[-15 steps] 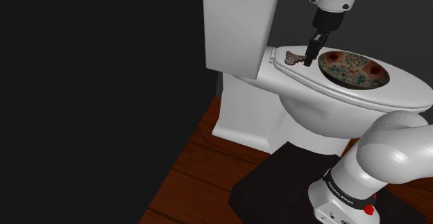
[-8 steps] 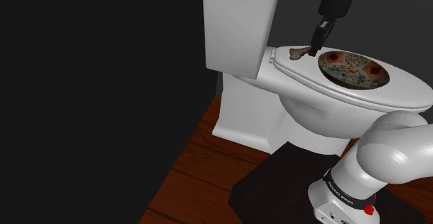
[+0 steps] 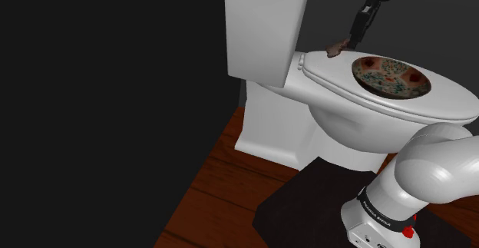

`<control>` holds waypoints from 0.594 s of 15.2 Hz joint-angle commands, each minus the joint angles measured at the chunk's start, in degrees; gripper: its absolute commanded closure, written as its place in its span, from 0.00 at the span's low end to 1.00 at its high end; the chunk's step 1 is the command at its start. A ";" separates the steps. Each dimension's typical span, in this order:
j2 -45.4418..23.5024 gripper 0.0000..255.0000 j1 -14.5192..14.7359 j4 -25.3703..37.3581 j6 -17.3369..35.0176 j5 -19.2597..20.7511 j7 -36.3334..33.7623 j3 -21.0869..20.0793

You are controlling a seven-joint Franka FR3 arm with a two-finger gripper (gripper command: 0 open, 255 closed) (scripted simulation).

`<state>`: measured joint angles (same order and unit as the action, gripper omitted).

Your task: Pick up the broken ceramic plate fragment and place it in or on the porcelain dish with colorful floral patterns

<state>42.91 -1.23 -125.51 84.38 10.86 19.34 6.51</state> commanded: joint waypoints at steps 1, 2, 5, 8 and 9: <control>-0.77 1.00 0.03 2.22 -1.45 -0.11 0.21 -0.10; -1.10 1.00 0.05 3.24 -2.13 -0.15 0.30 -0.15; -2.17 1.00 0.08 6.36 -4.17 -0.27 0.60 -0.28; -3.32 1.00 0.11 9.58 -6.22 -0.37 0.90 -0.40; -3.67 1.00 0.12 10.51 -6.81 -0.40 0.99 -0.44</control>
<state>39.74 -1.12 -116.10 78.18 10.48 20.20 6.07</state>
